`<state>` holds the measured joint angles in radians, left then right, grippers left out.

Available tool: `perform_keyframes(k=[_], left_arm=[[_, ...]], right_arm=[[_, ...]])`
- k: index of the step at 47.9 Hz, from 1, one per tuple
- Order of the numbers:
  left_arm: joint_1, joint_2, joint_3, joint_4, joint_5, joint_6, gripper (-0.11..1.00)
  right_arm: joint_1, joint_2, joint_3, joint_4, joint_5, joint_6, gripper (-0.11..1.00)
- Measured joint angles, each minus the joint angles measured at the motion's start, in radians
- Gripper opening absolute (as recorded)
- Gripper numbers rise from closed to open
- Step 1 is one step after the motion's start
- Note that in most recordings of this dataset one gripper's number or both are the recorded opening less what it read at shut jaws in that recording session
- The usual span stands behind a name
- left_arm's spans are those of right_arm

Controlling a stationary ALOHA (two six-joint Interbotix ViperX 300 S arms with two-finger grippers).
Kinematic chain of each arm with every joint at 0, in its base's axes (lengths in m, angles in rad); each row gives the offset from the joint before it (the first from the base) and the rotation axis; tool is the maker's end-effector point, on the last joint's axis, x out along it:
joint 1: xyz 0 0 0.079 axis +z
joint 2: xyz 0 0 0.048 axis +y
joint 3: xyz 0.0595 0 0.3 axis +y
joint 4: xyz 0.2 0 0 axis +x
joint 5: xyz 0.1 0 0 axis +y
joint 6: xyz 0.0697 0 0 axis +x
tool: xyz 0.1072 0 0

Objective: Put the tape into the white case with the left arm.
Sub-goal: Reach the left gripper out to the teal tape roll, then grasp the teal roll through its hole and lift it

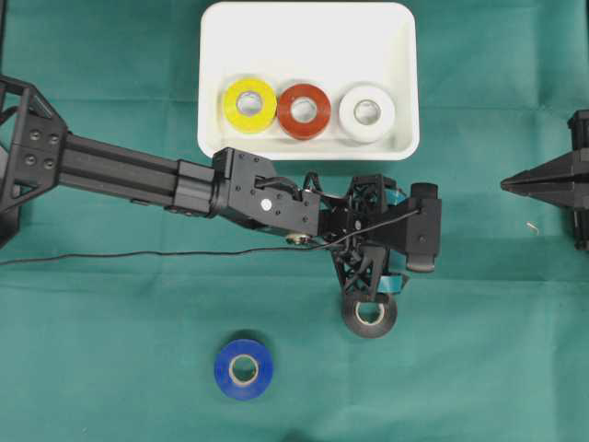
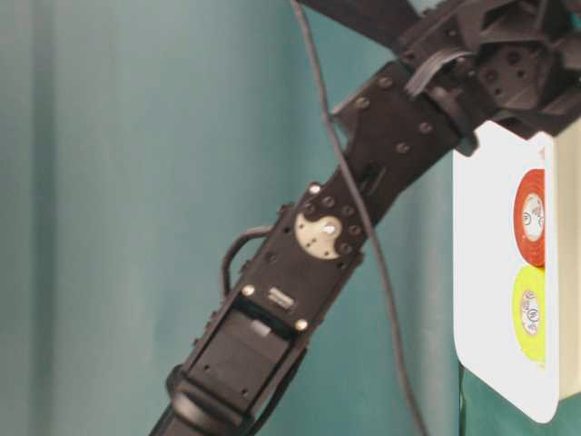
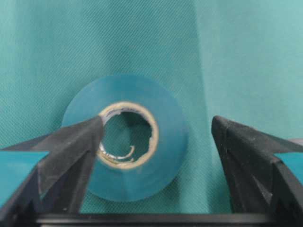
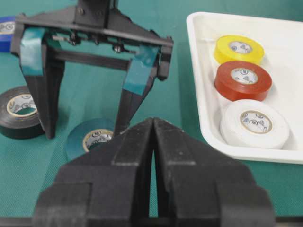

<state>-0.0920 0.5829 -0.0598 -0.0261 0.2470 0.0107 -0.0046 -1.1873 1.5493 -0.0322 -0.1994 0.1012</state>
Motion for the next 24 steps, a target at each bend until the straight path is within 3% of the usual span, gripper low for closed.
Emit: perform_keyframes(k=[7,13,18,24], left_arm=[[0.0,0.02,-0.012,0.002,0.015,-0.02,0.92],[0.0,0.026,-0.021,0.002,0.026,-0.021,0.84],[0.002,0.028,-0.021,0.0,0.031,-0.021,0.63],[0.0,0.029,-0.021,0.002,0.04,-0.025,0.28]], right_arm=[[0.0,-0.002,0.0,0.0,0.0,0.0,-0.09],[0.0,-0.003,-0.002,0.0,0.0,0.002,-0.09],[0.0,-0.006,-0.002,0.0,0.0,0.0,-0.09],[0.0,-0.011,-0.003,0.0,0.0,0.002,-0.09]])
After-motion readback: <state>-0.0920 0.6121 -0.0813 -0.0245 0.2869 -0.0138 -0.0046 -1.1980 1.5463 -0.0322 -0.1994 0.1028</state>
